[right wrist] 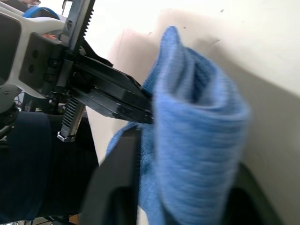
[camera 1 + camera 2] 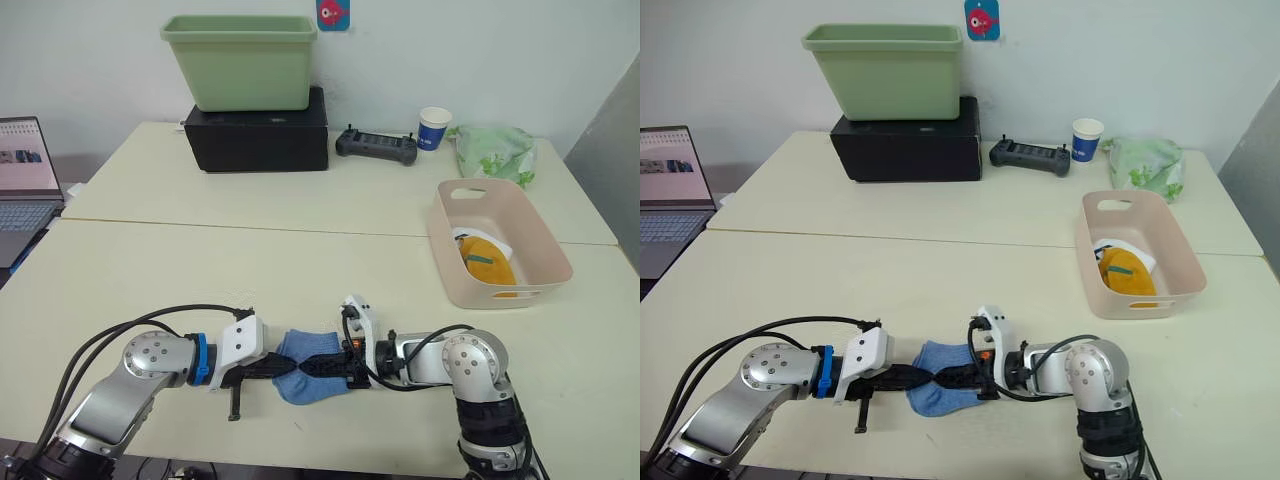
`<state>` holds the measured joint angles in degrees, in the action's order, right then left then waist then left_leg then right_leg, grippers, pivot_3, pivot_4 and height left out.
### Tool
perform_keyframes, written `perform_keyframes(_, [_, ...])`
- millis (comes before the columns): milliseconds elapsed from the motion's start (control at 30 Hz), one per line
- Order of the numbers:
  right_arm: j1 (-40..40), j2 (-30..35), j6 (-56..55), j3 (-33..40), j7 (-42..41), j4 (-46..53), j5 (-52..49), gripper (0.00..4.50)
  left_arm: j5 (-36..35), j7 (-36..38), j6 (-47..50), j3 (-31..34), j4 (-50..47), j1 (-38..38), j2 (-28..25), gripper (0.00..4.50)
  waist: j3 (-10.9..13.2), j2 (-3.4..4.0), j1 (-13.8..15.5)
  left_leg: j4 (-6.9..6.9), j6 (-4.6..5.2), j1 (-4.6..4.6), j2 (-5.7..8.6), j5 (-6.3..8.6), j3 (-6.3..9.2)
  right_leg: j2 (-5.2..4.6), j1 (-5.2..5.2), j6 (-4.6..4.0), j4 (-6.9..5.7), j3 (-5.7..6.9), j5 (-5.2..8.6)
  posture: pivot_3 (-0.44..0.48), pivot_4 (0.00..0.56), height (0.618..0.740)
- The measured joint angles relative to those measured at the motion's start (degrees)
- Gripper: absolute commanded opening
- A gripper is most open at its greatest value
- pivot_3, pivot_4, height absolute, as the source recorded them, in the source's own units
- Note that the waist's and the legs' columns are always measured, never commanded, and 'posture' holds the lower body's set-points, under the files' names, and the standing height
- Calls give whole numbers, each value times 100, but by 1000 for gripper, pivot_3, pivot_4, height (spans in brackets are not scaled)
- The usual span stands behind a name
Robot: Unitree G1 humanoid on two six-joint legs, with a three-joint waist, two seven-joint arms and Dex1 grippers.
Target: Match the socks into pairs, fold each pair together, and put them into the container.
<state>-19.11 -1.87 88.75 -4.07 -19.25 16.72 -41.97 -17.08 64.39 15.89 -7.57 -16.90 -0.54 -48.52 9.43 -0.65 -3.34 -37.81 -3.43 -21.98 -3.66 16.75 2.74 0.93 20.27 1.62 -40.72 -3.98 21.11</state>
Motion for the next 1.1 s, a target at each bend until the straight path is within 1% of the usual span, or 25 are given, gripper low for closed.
perform_keyframes(33, [6,18,3,-6,-4,64,-9,146,-32,0,24,16,-6,8,1,0,0,0,0,0,0,0,0,0,1,0,0,0,0,0,0,0,150,720])
perform_keyframes(67, [31,63,2,-12,-6,130,-12,67,-79,0,48,37,-9,13,19,0,0,0,1,0,0,0,0,0,0,0,0,0,0,1,0,0,150,720])
perform_keyframes(133, [87,154,-11,-16,-23,250,-14,67,-127,-3,120,57,-10,-4,106,0,3,1,3,0,0,-4,2,0,-1,-2,1,0,3,0,0,0,150,720])
perform_keyframes(233, [251,773,-122,-121,-146,746,-14,67,-327,-31,263,96,-9,-218,299,0,10,2,76,-6,-2,-33,7,0,1,-10,4,1,22,18,0,0,150,720])
perform_keyframes(267, [306,971,-164,-126,-184,908,-14,67,-374,-48,379,104,-12,-344,326,0,10,2,97,-10,-2,-46,7,-1,1,-10,13,1,24,22,0,0,150,720])
perform_keyframes(333, [462,1308,-236,93,-241,1323,-63,67,-612,-117,867,98,-62,-854,399,0,10,0,139,-16,-3,-81,8,-1,2,-10,37,2,23,33,-1,0,150,720])
perform_keyframes(367, [528,1484,-260,320,-306,1592,-177,0,-758,-166,1140,88,-74,-1244,540,381,13,-1,170,-18,-4,-91,9,-2,7,-9,41,2,22,41,-1,0,150,720])
perform_keyframes(400, [522,1619,-309,524,-378,1863,-278,0,-906,-245,1338,80,-140,-1616,672,564,12,-4,168,-18,-4,-93,8,-2,7,-6,44,2,23,38,-1,0,150,720])
perform_keyframes(433, [530,1706,-328,604,-429,1989,-344,0,-982,-263,1422,83,-171,-1776,756,839,12,-4,170,-18,-4,-94,8,-2,6,-6,44,2,23,38,-1,0,150,720])
perform_keyframes(500, [675,2242,-379,1003,-651,2471,-635,0,-1317,-369,1795,67,-291,-2422,1086,1355,12,-5,175,-17,-5,-98,9,-3,6,-6,42,1,35,39,-1,0,150,720])
perform_keyframes(567, [919,2609,-422,1559,-809,2757,-929,0,-1504,-349,2056,17,-328,-2841,1189,1987,12,-5,171,-14,-7,-96,9,-4,6,-6,36,1,44,39,-1,0,150,720])
perform_keyframes(633, [1074,2796,-441,2107,-843,2942,-1286,0,-1577,-274,2244,-116,-295,-3106,1215,2587,13,-4,121,-12,-7,-88,7,-5,1,0,34,0,42,29,-2,0,150,720])
perform_keyframes(700, [1115,2847,-499,2627,-749,3060,-1826,0,-1570,-179,2345,-295,-206,-3357,1246,3308,14,-3,111,-14,-6,-82,5,-5,6,4,32,-1,36,31,-2,0,150,720])
perform_keyframes(733, [1102,2844,-545,2748,-681,3077,-1987,0,-1558,-164,2361,-343,-151,-3429,1251,3484,14,-3,110,-14,-5,-80,6,-5,8,4,30,-1,32,33,-2,0,150,720])
perform_keyframes(833, [930,2988,-857,3338,-113,3044,-2693,0,-1429,-129,2394,-490,218,-3856,1381,4384,18,-2,134,-21,-2,-78,12,-4,1,-1,27,-1,27,29,-3,0,150,720])
perform_keyframes(933, [759,3759,-1138,3870,318,2793,-2990,0,-1242,-120,2346,-623,546,-4319,1544,4450,20,-3,165,-25,-5,-85,19,-6,-3,-6,21,0,47,30,-3,0,150,720])
perform_keyframes(1000, [620,4122,-1353,4146,488,2487,-3055,0,-1141,-121,2323,-686,679,-4456,1662,4450,20,-1,163,-20,-11,-89,18,-9,-6,-6,18,0,65,27,-3,0,150,720])
perform_keyframes(1067, [451,4662,-1560,4263,558,2204,-2824,0,-1085,-132,2322,-777,757,-4558,1822,4450,24,4,172,-18,-10,-94,17,-9,-10,-7,19,0,74,27,-3,0,150,720])
perform_keyframes(1100, [403,4936,-1756,4274,552,2106,-2544,0,-1066,-144,2323,-800,790,-4602,1903,4450,24,4,179,-17,-9,-95,15,-8,-9,-6,20,0,76,28,-3,0,150,720])
